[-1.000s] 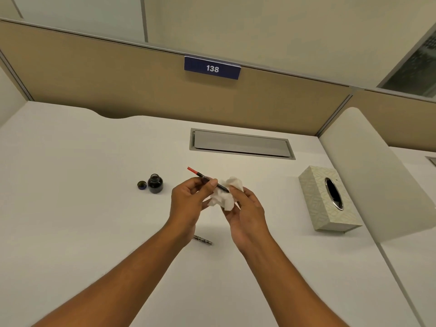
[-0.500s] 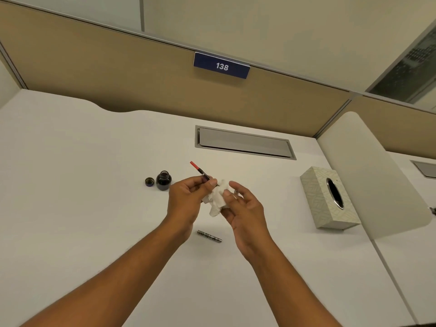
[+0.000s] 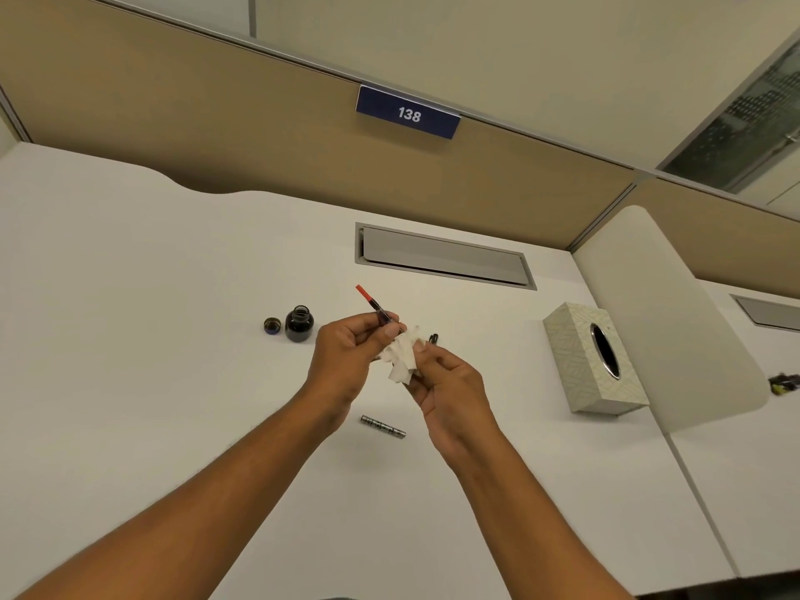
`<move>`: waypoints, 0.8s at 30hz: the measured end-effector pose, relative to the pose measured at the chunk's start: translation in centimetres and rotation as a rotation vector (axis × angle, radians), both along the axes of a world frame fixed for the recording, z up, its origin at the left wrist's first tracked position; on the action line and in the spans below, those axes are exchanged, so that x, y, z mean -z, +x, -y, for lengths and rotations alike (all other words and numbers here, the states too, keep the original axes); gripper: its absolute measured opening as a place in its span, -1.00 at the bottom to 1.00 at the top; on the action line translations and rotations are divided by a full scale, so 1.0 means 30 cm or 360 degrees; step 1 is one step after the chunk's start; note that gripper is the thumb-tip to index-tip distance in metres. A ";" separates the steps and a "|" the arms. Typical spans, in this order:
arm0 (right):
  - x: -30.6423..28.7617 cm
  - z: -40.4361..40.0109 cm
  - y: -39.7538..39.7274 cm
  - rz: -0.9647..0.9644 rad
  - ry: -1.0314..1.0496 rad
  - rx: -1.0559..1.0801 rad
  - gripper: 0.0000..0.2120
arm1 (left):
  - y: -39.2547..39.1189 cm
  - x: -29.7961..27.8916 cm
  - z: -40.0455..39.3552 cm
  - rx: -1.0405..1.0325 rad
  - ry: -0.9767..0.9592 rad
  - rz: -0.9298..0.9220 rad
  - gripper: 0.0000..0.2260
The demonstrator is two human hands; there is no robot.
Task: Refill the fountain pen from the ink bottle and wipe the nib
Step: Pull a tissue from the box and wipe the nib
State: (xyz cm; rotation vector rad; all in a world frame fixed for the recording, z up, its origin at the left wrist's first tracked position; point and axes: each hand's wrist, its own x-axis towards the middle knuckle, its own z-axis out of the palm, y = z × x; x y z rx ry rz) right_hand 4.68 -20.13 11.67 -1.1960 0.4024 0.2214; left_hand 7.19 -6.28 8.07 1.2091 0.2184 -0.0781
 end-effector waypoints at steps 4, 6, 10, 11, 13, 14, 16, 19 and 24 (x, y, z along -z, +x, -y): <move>0.033 -0.010 0.000 0.0357 -0.0822 0.0121 -0.86 | -0.002 0.002 -0.008 -0.0077 -0.0019 -0.0029 -0.91; 0.043 -0.019 -0.009 0.0378 -0.0849 0.0140 -0.88 | -0.003 0.003 -0.013 -0.0085 -0.0010 -0.0033 -0.90; 0.015 -0.022 -0.015 0.0059 -0.0178 0.0063 -0.82 | -0.003 0.004 -0.025 -0.0013 -0.0024 -0.0005 -0.92; 0.005 -0.020 -0.013 -0.0017 -0.0022 0.0034 -0.78 | -0.002 0.001 -0.027 0.0000 -0.0030 0.0000 -0.93; -0.004 -0.015 -0.008 -0.0105 0.0160 0.0018 -0.75 | -0.001 -0.006 -0.029 0.0008 -0.0046 0.0017 -0.91; -0.006 -0.015 -0.009 -0.0125 0.0199 0.0030 -0.75 | 0.001 -0.009 -0.030 -0.0005 -0.0056 0.0022 -0.91; 0.000 -0.019 -0.016 -0.0158 0.0184 0.0099 -0.78 | 0.008 -0.014 -0.039 -0.0075 -0.0089 0.0007 -0.89; 0.013 -0.022 -0.029 -0.0184 0.0012 0.0264 -0.80 | 0.021 -0.021 -0.065 -0.0158 -0.0157 -0.0035 -0.82; -0.004 -0.023 -0.028 -0.0098 0.0050 0.0333 -0.76 | 0.004 -0.028 -0.063 -0.0014 -0.0216 -0.0038 -0.83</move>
